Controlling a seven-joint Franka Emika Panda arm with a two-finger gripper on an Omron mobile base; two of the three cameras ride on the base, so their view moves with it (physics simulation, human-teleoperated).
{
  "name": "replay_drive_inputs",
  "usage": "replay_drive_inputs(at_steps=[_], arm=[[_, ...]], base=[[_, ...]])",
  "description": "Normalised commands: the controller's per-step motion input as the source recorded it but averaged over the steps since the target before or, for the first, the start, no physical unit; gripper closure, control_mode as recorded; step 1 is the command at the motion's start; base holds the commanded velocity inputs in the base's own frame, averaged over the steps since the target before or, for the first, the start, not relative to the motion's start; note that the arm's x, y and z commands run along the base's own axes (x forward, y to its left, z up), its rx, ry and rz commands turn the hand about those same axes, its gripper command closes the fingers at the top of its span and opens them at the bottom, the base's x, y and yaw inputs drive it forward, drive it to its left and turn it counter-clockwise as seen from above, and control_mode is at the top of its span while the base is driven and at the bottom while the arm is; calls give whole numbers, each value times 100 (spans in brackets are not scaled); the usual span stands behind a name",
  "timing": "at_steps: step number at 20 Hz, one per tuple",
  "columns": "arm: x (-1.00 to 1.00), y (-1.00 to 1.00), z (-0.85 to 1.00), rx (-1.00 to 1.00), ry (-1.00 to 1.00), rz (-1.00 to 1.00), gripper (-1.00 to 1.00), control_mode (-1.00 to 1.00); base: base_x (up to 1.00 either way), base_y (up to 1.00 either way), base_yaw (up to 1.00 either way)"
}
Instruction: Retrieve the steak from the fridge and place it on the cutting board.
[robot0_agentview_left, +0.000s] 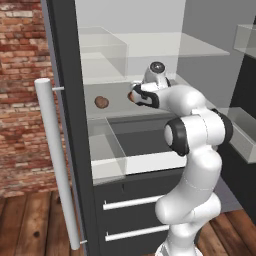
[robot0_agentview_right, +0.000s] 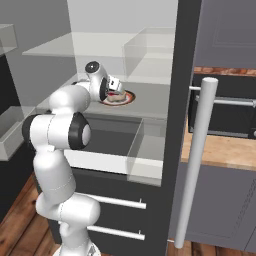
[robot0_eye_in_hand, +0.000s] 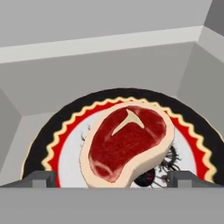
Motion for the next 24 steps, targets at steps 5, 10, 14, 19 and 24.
replay_drive_inputs(at_steps=[5,10,14,19,24], arm=[[14,3,-14,0,2,0,-100,-100],[14,0,-19,0,3,0,-100,-100],[14,0,-8,0,2,0,-100,-100],[18,0,-7,0,1,0,-100,-100],[22,0,-15,0,5,0,-100,-100]], base=[[0,0,0],[0,0,0],[0,0,0],[0,0,0],[0,0,0]])
